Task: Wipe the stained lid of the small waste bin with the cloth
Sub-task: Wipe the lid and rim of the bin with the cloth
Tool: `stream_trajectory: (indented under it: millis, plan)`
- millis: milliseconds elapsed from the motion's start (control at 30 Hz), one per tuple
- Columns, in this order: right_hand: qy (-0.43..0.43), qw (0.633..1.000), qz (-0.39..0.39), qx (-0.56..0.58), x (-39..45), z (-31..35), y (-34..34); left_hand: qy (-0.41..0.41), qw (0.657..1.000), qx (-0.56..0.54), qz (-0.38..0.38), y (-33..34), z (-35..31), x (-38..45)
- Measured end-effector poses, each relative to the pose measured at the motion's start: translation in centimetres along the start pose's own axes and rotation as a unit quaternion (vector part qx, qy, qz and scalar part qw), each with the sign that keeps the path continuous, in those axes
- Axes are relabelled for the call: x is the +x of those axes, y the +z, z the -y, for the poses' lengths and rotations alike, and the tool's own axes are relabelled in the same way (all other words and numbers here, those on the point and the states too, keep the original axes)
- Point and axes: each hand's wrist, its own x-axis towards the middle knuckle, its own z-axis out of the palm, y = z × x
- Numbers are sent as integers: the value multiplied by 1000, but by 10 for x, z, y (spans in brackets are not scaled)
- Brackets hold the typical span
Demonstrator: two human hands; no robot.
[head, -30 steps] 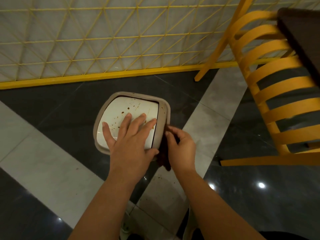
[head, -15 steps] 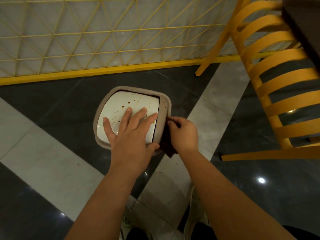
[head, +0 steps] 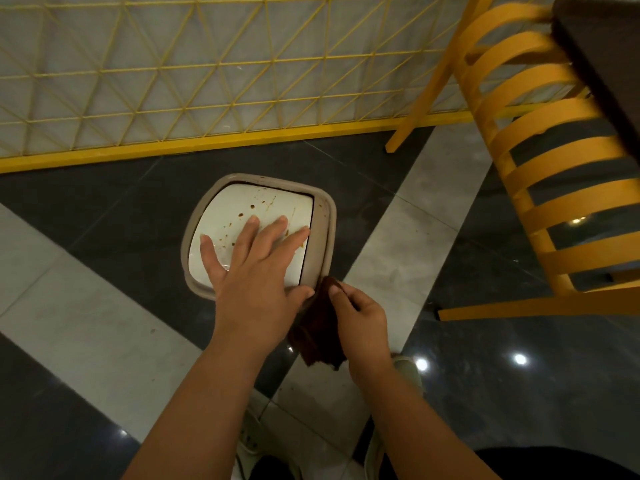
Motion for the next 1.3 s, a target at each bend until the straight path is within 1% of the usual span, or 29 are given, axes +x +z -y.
stream_trajectory:
  millis: [67, 133, 233, 467, 733, 933, 1033, 1100, 1233, 1300]
  plan:
    - [31, 996, -16, 77, -6, -6, 7, 4, 1000, 7, 1, -1, 1, 0]
    - [28, 992, -23, 120, -10, -12, 12, 10, 1000, 5, -1, -2, 2, -1]
    - [19, 989, -32, 146, -12, -19, 21, 6, 1000, -21, -2, -3, 1, 0]
    - [35, 981, -116, 153, 3, -16, 31, -7, 1000, -26, -3, -3, 0, 0]
    - [101, 956, -163, 221, -14, -40, 64, -12, 999, -30, 0, -4, -2, 1]
    - [135, 931, -194, 278, -16, -37, 80, -14, 999, -34, -1, -2, -1, 3]
    - [143, 934, -191, 267, -15, -35, 81, -17, 999, -36, -2, -3, -1, 2]
    - [123, 947, -178, 238, -16, -32, 72, -16, 999, -36, 0, -4, -2, 2]
    - [17, 981, -140, 131, -6, -13, 40, -15, 999, -35, 5, -4, -3, 0]
    - [-28, 990, -120, 70, 15, 5, 29, -13, 999, -39, 6, -3, -2, 0]
